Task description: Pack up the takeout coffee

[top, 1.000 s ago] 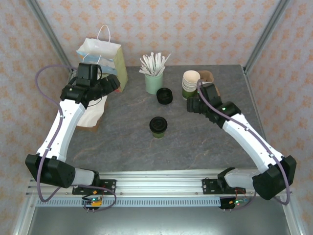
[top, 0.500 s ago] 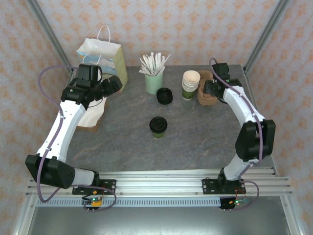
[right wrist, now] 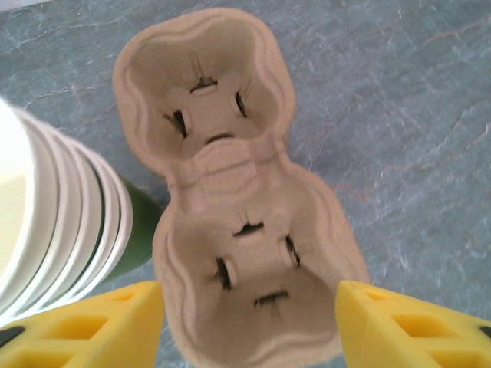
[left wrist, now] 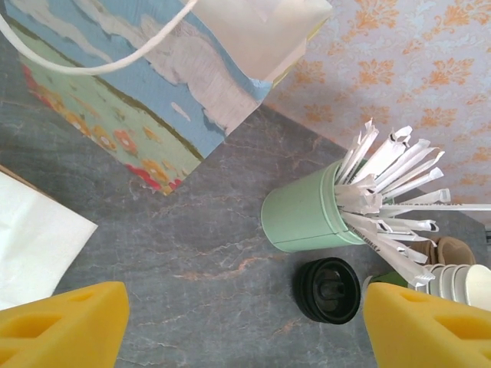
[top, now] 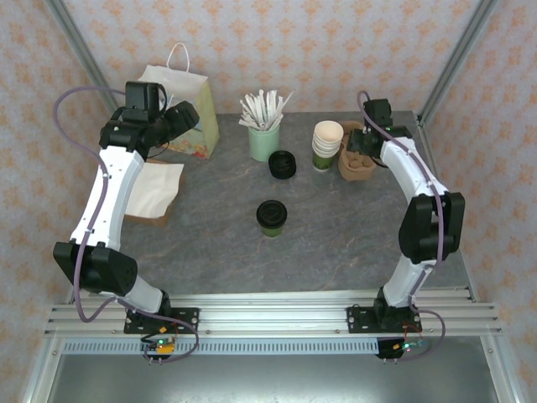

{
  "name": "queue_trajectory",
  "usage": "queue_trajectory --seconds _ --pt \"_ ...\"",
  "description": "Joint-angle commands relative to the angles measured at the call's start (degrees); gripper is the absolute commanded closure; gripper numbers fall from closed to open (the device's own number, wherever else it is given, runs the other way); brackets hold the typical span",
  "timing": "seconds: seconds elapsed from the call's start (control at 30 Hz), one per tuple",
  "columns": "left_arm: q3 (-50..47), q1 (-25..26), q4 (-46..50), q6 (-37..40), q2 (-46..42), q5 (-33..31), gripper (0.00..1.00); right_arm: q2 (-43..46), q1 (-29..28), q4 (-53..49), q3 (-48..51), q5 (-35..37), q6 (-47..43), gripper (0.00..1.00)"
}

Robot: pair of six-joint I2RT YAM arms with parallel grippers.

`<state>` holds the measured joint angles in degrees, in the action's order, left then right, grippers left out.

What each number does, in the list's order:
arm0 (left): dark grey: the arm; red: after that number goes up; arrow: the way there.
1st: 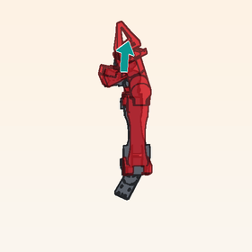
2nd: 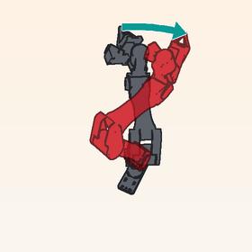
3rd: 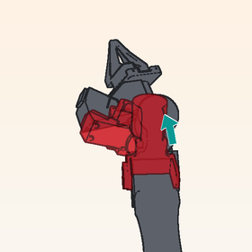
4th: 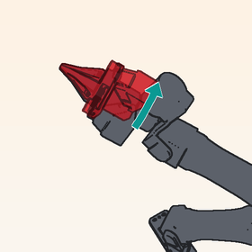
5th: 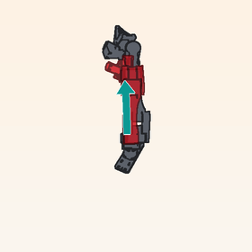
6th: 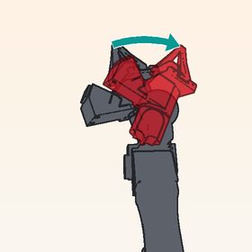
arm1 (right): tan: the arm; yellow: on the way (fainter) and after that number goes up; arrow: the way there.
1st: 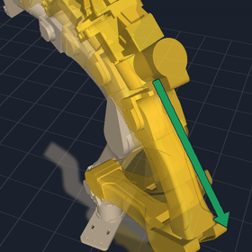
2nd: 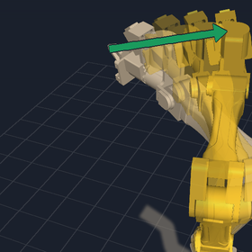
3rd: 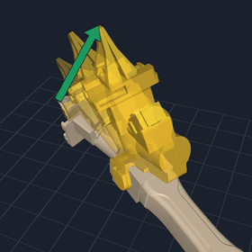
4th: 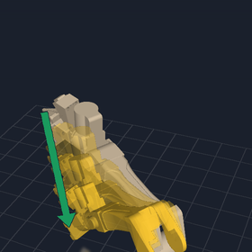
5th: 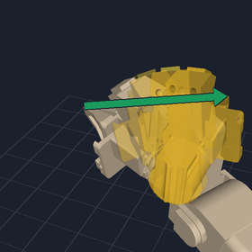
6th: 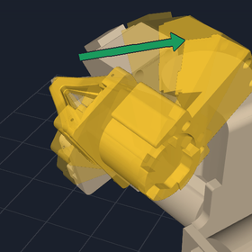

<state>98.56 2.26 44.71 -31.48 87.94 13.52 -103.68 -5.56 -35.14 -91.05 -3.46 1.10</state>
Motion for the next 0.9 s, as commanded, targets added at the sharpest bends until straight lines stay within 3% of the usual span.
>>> queue_trajectory --seconds 0.0,0.43,0.87 --pt "-0.28 0.11 -0.5 -1.25 -0.82 0.98 0.19 -4.44 0.81 -3.37 -4.37 -0.09 -2.86 0.43" --pt "0.29 0.2 0.03 -0.54 0.48 5.09 0.19 -18.11 1.34 -12.11 -20.65 -2.92 -7.3 0.49" --pt "-0.48 0.25 -0.07 -0.07 0.56 5.35 0.18 -21.94 1.34 -14.74 -23.72 -3.57 -9.05 0.52"
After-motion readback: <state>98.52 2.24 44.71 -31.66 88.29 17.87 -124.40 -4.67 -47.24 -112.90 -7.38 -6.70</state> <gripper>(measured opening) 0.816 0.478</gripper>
